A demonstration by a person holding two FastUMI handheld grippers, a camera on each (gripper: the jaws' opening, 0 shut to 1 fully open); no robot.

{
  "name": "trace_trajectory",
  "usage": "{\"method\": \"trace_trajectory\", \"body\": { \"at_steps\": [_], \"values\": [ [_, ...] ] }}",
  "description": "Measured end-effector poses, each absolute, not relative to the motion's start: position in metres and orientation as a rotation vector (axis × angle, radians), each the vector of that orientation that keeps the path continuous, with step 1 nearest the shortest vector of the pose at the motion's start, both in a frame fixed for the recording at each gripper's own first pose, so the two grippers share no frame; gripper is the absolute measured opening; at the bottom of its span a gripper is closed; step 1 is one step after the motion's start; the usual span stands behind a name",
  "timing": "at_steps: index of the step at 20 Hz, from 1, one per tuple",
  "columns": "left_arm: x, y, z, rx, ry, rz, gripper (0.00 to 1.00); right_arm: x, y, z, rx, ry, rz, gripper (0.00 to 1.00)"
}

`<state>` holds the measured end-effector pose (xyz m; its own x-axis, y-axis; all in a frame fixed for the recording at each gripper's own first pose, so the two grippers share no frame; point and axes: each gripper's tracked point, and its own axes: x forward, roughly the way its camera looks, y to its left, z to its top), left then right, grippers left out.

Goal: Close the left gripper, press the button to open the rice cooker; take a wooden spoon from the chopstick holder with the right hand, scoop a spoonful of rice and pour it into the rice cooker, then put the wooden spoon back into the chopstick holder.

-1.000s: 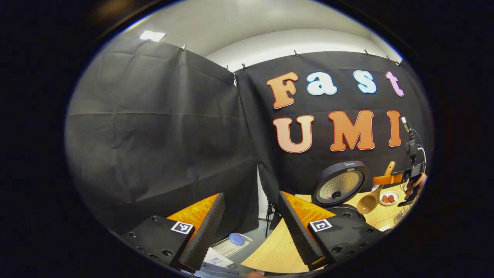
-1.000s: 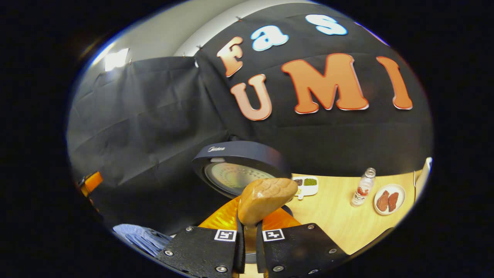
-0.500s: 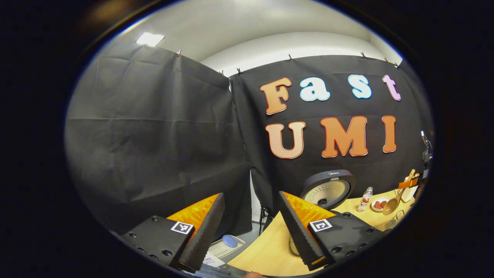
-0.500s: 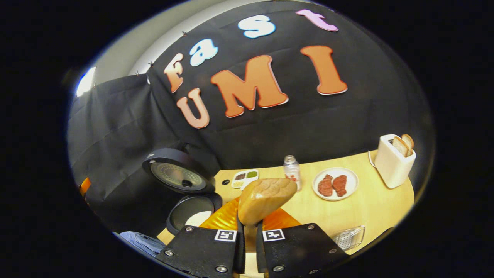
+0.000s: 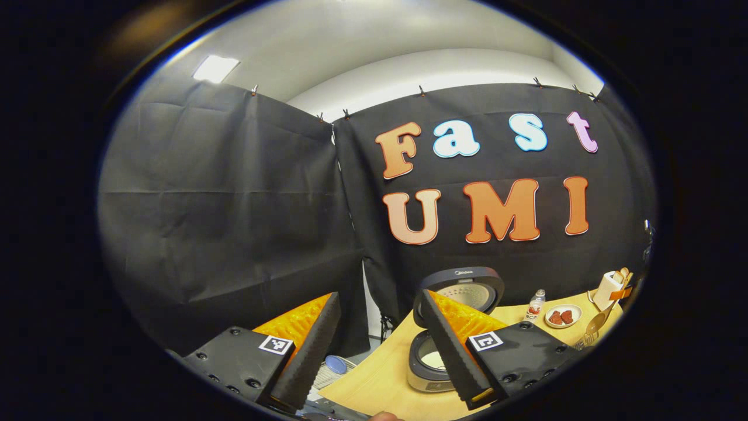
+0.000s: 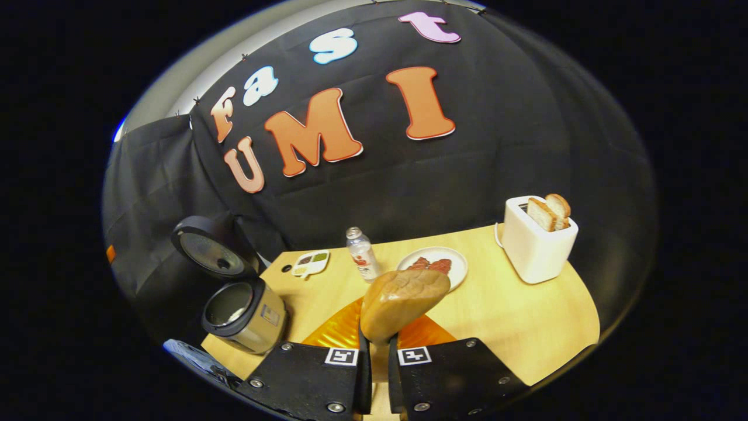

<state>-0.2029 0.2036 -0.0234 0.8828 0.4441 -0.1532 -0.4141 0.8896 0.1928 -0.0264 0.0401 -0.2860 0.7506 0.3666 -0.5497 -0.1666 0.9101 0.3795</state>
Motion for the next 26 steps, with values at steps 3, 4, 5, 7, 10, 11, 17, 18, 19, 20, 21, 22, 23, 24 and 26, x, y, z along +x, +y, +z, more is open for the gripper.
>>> {"method": "trace_trajectory", "body": {
  "at_steps": [3, 4, 5, 7, 10, 11, 17, 18, 19, 20, 21, 22, 23, 24, 26],
  "values": [
    [-0.208, 0.186, -0.016, 0.161, 0.191, 0.472, 0.91, -0.033, 0.024, -0.317, 0.303, 0.705, 0.288, 0.11],
    [-0.210, 0.181, -0.012, 0.157, 0.190, 0.482, 0.86, -0.036, 0.022, -0.328, 0.301, 0.719, 0.285, 0.11],
    [-0.213, 0.179, -0.010, 0.151, 0.191, 0.495, 0.88, -0.037, 0.021, -0.338, 0.297, 0.731, 0.286, 0.11],
    [-0.215, 0.174, -0.005, 0.144, 0.200, 0.521, 0.94, -0.042, 0.022, -0.356, 0.295, 0.760, 0.291, 0.11],
    [-0.203, 0.166, 0.005, 0.158, 0.208, 0.519, 0.89, -0.048, 0.020, -0.376, 0.289, 0.789, 0.287, 0.11],
    [-0.195, 0.166, 0.005, 0.175, 0.211, 0.510, 0.87, -0.050, 0.018, -0.382, 0.288, 0.799, 0.274, 0.11],
    [-0.124, 0.175, -0.021, 0.229, 0.299, 0.456, 1.00, -0.071, 0.009, -0.401, 0.351, 0.920, 0.194, 0.16],
    [-0.110, 0.174, -0.029, 0.212, 0.317, 0.424, 0.95, -0.076, 0.005, -0.402, 0.349, 0.934, 0.175, 0.16],
    [-0.099, 0.179, -0.034, 0.206, 0.334, 0.404, 0.90, -0.079, 0.000, -0.405, 0.343, 0.958, 0.148, 0.19],
    [-0.088, 0.184, -0.037, 0.210, 0.351, 0.392, 0.85, -0.085, -0.006, -0.407, 0.333, 0.986, 0.111, 0.21],
    [-0.077, 0.188, -0.039, 0.210, 0.360, 0.381, 1.00, -0.089, -0.013, -0.407, 0.331, 1.004, 0.075, 0.25],
    [-0.064, 0.189, -0.042, 0.198, 0.373, 0.364, 0.93, -0.092, -0.019, -0.402, 0.336, 1.007, 0.040, 0.30],
    [-0.052, 0.189, -0.046, 0.178, 0.386, 0.338, 0.93, -0.093, -0.025, -0.398, 0.337, 1.004, 0.013, 0.40],
    [-0.037, 0.188, -0.048, 0.151, 0.390, 0.308, 0.93, -0.092, -0.030, -0.391, 0.336, 0.990, -0.010, 0.45],
    [-0.003, 0.193, -0.054, 0.101, 0.412, 0.268, 0.93, -0.090, -0.043, -0.371, 0.318, 0.951, -0.053, 0.57]
  ]
}}
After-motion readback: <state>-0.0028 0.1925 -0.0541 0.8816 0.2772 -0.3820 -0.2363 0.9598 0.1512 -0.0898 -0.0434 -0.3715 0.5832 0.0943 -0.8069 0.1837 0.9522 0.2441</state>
